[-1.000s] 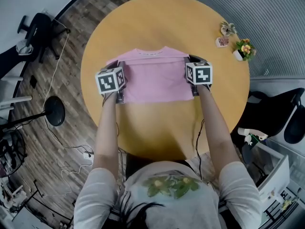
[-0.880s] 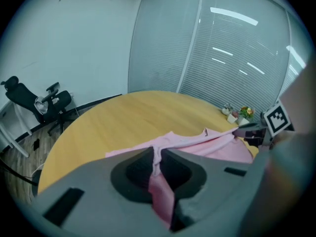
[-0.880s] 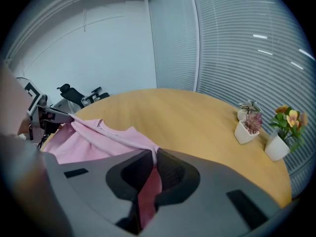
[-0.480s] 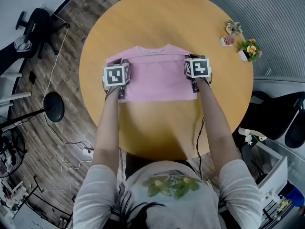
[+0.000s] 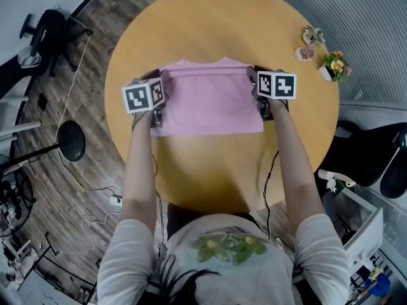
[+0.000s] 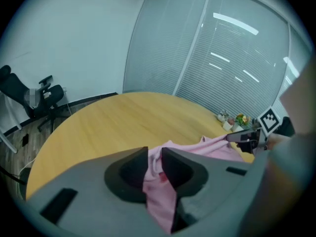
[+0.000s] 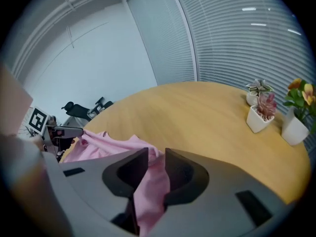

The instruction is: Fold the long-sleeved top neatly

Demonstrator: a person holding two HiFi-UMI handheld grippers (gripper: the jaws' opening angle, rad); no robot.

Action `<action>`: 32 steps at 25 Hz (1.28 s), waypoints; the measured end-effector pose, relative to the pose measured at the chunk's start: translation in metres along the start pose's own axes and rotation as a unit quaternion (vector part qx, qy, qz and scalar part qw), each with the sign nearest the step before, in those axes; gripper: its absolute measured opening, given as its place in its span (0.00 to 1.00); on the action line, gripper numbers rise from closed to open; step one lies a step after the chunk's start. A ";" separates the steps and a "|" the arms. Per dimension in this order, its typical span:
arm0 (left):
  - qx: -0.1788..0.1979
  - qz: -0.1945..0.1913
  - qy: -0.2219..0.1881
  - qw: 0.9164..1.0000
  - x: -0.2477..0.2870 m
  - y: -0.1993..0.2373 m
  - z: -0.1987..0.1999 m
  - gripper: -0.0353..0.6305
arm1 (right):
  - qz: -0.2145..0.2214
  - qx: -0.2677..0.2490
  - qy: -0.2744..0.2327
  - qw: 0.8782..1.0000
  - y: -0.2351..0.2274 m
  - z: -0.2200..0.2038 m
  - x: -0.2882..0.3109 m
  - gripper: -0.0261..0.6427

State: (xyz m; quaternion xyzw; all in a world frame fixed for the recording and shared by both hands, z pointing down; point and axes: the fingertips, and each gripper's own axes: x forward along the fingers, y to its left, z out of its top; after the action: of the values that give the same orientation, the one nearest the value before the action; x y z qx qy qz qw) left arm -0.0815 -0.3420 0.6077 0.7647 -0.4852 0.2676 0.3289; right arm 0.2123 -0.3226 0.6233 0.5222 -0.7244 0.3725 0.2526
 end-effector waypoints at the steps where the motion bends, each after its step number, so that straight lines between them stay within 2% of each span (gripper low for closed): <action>1: -0.003 0.000 -0.008 1.000 -0.001 0.001 0.006 0.17 | -0.001 0.007 -0.005 1.000 -0.001 0.004 -0.002 0.20; 4: -0.008 -0.001 -0.023 1.000 -0.006 0.004 0.019 0.22 | 0.000 0.024 -0.025 0.999 -0.002 0.017 -0.009 0.21; 7: -0.017 -0.019 -0.038 0.999 -0.020 -0.001 0.023 0.27 | 0.001 0.029 -0.045 0.999 0.001 0.022 -0.020 0.21; 9: -0.021 -0.030 -0.050 0.998 -0.036 -0.007 0.017 0.28 | 0.007 0.029 -0.058 0.998 0.007 0.021 -0.031 0.21; 11: -0.013 -0.024 -0.051 0.998 -0.050 -0.010 0.004 0.28 | 0.009 0.025 -0.066 0.997 0.014 0.013 -0.041 0.21; 13: 0.006 -0.002 -0.037 0.999 -0.061 -0.008 -0.018 0.28 | -0.005 0.009 -0.053 0.999 0.015 -0.005 -0.047 0.21; 15: 0.018 0.022 -0.019 0.999 -0.071 -0.002 -0.042 0.28 | -0.032 -0.014 -0.019 0.999 0.013 -0.033 -0.051 0.23; 18: 0.013 0.043 0.005 0.999 -0.085 0.006 -0.078 0.28 | -0.041 -0.028 0.021 0.999 0.013 -0.075 -0.060 0.25; 24: -0.003 0.051 0.052 0.997 -0.105 0.007 -0.135 0.28 | -0.041 -0.002 0.053 0.998 0.013 -0.132 -0.082 0.26; 32: -0.016 0.049 0.093 0.994 -0.112 0.004 -0.184 0.28 | -0.040 0.030 0.096 0.994 0.012 -0.187 -0.096 0.26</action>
State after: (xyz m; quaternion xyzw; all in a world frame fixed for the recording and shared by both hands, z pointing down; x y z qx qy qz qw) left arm -0.1448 -0.1395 0.6453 0.7064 -0.4935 0.3455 0.3715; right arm 0.2279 -0.1161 0.6587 0.5198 -0.6637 0.4325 0.3198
